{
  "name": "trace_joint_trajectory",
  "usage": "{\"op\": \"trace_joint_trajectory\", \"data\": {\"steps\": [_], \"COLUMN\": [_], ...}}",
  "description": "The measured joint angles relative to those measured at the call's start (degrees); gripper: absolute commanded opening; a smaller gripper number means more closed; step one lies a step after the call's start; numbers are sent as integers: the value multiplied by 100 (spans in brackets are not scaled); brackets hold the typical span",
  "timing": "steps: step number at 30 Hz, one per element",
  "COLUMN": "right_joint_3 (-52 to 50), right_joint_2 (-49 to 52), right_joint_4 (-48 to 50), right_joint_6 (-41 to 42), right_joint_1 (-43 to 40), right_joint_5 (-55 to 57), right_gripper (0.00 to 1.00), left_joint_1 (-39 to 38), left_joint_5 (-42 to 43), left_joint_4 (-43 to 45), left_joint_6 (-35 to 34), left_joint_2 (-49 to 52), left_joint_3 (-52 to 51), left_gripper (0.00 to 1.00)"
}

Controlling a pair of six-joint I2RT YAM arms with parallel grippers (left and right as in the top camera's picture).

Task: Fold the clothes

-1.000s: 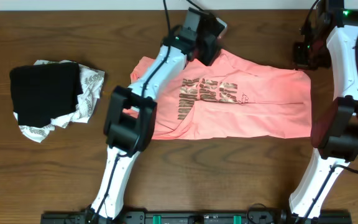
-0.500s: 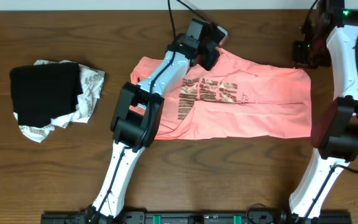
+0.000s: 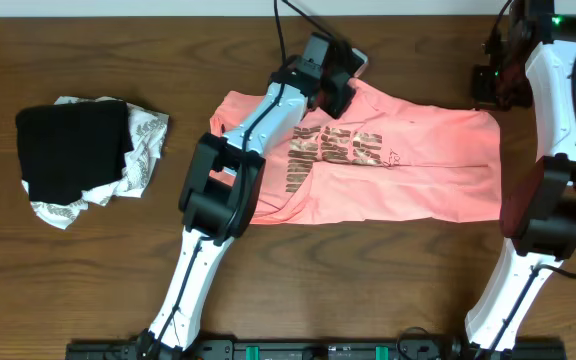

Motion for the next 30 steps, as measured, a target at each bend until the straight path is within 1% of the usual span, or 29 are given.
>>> {"op": "trace_joint_trajectory", "data": {"steps": [5, 13, 20, 26, 28, 30], "right_joint_3": [0, 0, 0, 0, 0, 0], "right_joint_2": [0, 0, 0, 0, 0, 0], "right_joint_4": [-28, -168, -636, -979, -1047, -1054], "right_joint_6": [0, 0, -7, -74, -160, -245], "right_joint_1": [0, 0, 0, 57, 101, 144], "right_joint_5": [2, 74, 107, 107, 83, 55], "right_gripper": [1, 1, 1, 1, 1, 1], "left_joint_1": [15, 15, 15, 9, -4, -22], "left_joint_5": [-260, -590, -673, -671, -671, -669], "left_joint_4": [-654, -1847, -2835, -3333, -3449, -3510], "left_joint_6": [35, 136, 131, 131, 133, 144], "left_joint_2": [-302, -1283, -1414, -1414, -1414, -1414], "left_joint_3": [-4, 0, 0, 0, 0, 0], "left_gripper": [6, 6, 6, 6, 9, 17]}}
